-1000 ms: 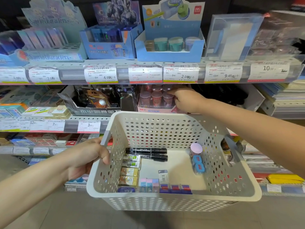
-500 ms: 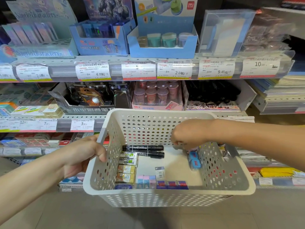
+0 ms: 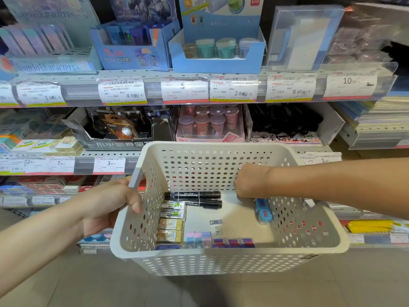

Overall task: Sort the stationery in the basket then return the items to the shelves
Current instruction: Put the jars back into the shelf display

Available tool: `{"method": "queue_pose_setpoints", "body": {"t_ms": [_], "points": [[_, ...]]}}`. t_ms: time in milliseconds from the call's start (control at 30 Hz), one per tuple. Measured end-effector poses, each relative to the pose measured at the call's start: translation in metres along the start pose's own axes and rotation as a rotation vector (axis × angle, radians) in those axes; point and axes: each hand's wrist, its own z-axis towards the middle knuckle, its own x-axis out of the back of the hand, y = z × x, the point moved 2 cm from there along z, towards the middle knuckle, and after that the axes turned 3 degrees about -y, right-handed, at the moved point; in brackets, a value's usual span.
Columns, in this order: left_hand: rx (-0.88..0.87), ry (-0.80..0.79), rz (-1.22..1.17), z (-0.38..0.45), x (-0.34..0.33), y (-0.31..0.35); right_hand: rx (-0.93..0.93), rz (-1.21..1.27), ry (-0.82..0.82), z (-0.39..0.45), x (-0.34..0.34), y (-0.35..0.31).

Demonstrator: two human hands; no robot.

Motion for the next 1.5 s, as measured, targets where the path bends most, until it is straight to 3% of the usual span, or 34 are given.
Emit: {"method": "queue_pose_setpoints", "body": {"t_ms": [533,733,900,1100,1233,1333,1500], "points": [[0.008,-0.003,0.004,-0.002,-0.003,0.004,-0.054,-0.133,0.020,-0.006,-0.002,-0.005],[0.023,-0.014,-0.019,0.000,-0.002,0.003,-0.041,-0.043,0.201,-0.023,0.003,0.001],[0.017,-0.010,0.002,0.002,-0.003,0.005,-0.090,0.455,0.483,-0.042,0.009,0.022],[0.002,-0.026,-0.042,0.003,-0.007,0.007,-0.026,1.302,0.921,-0.053,0.013,0.060],[0.004,-0.019,-0.044,0.004,-0.007,0.007,-0.188,1.738,1.156,-0.050,0.005,0.076],[0.005,-0.016,-0.052,0.004,-0.007,0.006,-0.397,1.593,1.221,-0.042,-0.003,0.089],[0.006,-0.012,-0.035,0.004,-0.006,0.004,-0.531,1.206,1.157,-0.028,-0.006,0.102]]}}
